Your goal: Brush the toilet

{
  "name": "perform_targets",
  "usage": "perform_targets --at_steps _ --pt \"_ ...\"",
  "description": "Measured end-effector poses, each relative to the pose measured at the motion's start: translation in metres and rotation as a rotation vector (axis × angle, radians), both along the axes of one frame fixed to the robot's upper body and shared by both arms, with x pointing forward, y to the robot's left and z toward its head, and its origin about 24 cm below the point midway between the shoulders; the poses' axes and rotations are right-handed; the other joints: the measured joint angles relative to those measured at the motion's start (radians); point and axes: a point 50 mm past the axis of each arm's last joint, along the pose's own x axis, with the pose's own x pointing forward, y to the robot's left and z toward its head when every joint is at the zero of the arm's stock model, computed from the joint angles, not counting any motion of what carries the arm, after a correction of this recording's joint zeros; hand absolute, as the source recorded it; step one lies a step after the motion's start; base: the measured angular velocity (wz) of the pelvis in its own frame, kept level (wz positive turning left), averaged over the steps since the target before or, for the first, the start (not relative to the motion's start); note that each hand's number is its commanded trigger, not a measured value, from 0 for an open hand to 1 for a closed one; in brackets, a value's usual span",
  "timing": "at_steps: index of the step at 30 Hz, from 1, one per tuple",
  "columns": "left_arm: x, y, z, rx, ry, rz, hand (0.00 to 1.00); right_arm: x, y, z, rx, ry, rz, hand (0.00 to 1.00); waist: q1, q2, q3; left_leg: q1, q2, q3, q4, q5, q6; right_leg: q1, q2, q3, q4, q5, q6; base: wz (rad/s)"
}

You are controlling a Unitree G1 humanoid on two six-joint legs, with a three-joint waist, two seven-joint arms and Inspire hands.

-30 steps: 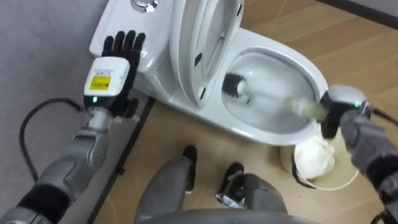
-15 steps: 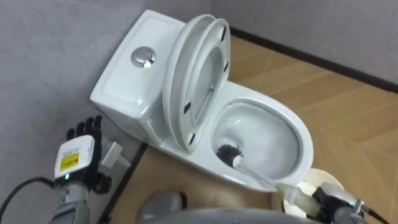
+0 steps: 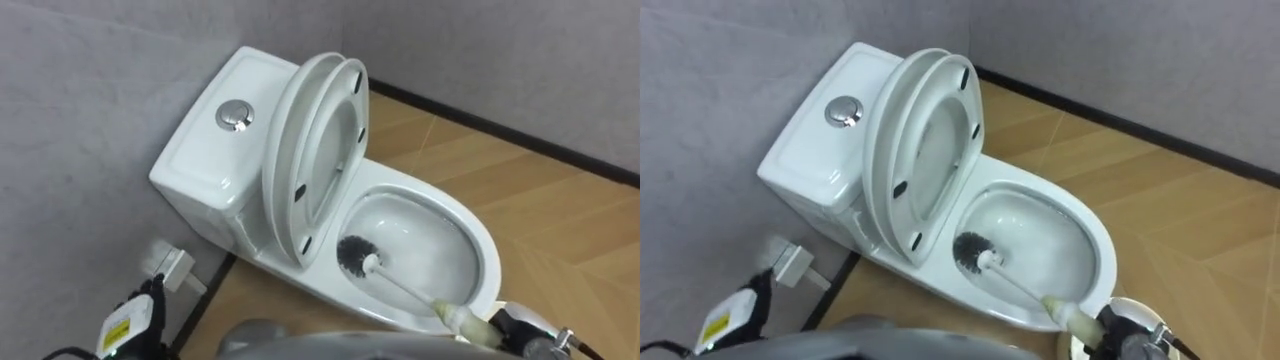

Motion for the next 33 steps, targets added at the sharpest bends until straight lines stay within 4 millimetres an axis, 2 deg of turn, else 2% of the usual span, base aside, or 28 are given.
perform_targets --at_steps 5,7,10,13,14,16,20,22,25,28,31,32,33 --pt "-0.035 0.006 -0.013 -0.044 0.150 0.221 0.00 -0.005 0.003 -0.004 0.050 -0.055 -0.164 1.00 0.003 -0.009 0.0045 0.031 -0.001 0.004 -0.017 -0.001 0.000 0.022 -0.004 0.005 -0.002 -0.002 0.005 -0.01" --pt "-0.046 0.008 -0.016 -0.075 0.163 0.383 0.00 -0.009 0.000 -0.006 0.063 -0.102 -0.307 1.00 0.000 -0.001 0.0047 0.038 0.000 0.006 -0.027 -0.002 0.000 0.025 -0.002 0.006 -0.006 -0.002 0.006 -0.02" --pt "-0.052 0.012 -0.017 -0.083 0.160 0.510 0.00 -0.016 -0.007 -0.007 0.049 -0.149 -0.465 1.00 -0.004 0.015 0.0052 0.051 0.001 0.010 -0.038 -0.007 0.001 0.034 0.001 0.010 -0.013 0.000 0.009 -0.03" --pt "-0.051 0.013 -0.019 -0.094 0.142 0.591 0.00 -0.021 -0.011 -0.007 0.032 -0.182 -0.568 1.00 -0.017 0.025 0.0054 0.065 0.002 0.020 -0.046 -0.010 0.001 0.039 0.002 0.023 -0.013 0.000 0.009 -0.13" --pt "-0.049 0.014 -0.019 -0.102 0.126 0.622 0.00 -0.023 -0.012 -0.007 0.029 -0.203 -0.611 1.00 -0.032 0.026 0.0052 0.069 0.002 0.027 -0.048 -0.011 0.002 0.040 0.001 0.027 -0.012 0.001 0.009 -0.12" --pt "-0.043 0.016 -0.019 -0.109 0.097 0.652 0.00 -0.024 -0.013 -0.006 0.023 -0.231 -0.652 1.00 -0.047 0.025 0.0040 0.072 0.004 0.042 -0.050 -0.011 0.002 0.036 0.001 0.041 -0.011 0.000 0.009 -0.22" --pt "-0.022 0.018 -0.019 -0.121 0.046 0.647 0.00 -0.032 -0.014 -0.006 0.016 -0.278 -0.782 1.00 -0.086 0.025 0.0051 0.094 0.006 0.077 -0.053 -0.013 0.003 0.039 0.003 0.087 -0.013 0.002 0.010 -0.34" --pt "-0.011 0.017 -0.020 -0.132 0.021 0.637 0.00 -0.042 -0.012 -0.009 0.010 -0.279 -0.873 1.00 -0.105 0.023 0.0049 0.119 0.007 0.089 -0.063 -0.015 0.004 0.048 0.005 0.119 -0.014 0.002 0.011 -0.38" --pt "-0.010 0.015 -0.021 -0.138 0.027 0.635 0.00 -0.055 -0.008 -0.013 0.003 -0.256 -0.969 1.00 -0.124 0.028 0.0054 0.152 0.017 0.115 -0.068 -0.035 -0.001 0.058 0.018 0.165 -0.016 0.001 0.011 -0.47" --pt "-0.009 0.016 -0.021 -0.137 0.025 0.643 0.00 -0.068 -0.004 -0.015 -0.005 -0.226 -1.047 1.00 -0.145 0.025 0.0049 0.163 0.020 0.132 -0.068 -0.038 -0.004 0.057 0.022 0.193 -0.015 0.001 0.011 -0.34" --pt "-0.009 0.015 -0.022 -0.139 0.032 0.646 0.00 -0.080 -0.002 -0.016 -0.014 -0.201 -1.095 1.00 -0.159 0.035 0.0043 0.173 0.028 0.170 -0.067 -0.053 -0.005 0.053 0.030 0.230 -0.012 0.001 0.011 -0.34" --pt "-0.009 0.015 -0.022 -0.138 0.033 0.646 0.00 -0.082 -0.001 -0.017 -0.014 -0.189 -1.104 0.75 -0.170 0.038 0.0044 0.177 0.032 0.177 -0.066 -0.059 -0.005 0.051 0.034 0.239 -0.012 0.002 0.011 -0.29" --pt "-0.010 0.015 -0.023 -0.138 0.041 0.649 0.00 -0.084 0.000 -0.017 -0.018 -0.175 -1.106 0.00 -0.172 0.042 0.0044 0.183 0.035 0.193 -0.068 -0.062 -0.005 0.050 0.037 0.251 -0.012 0.003 0.011 -0.30"
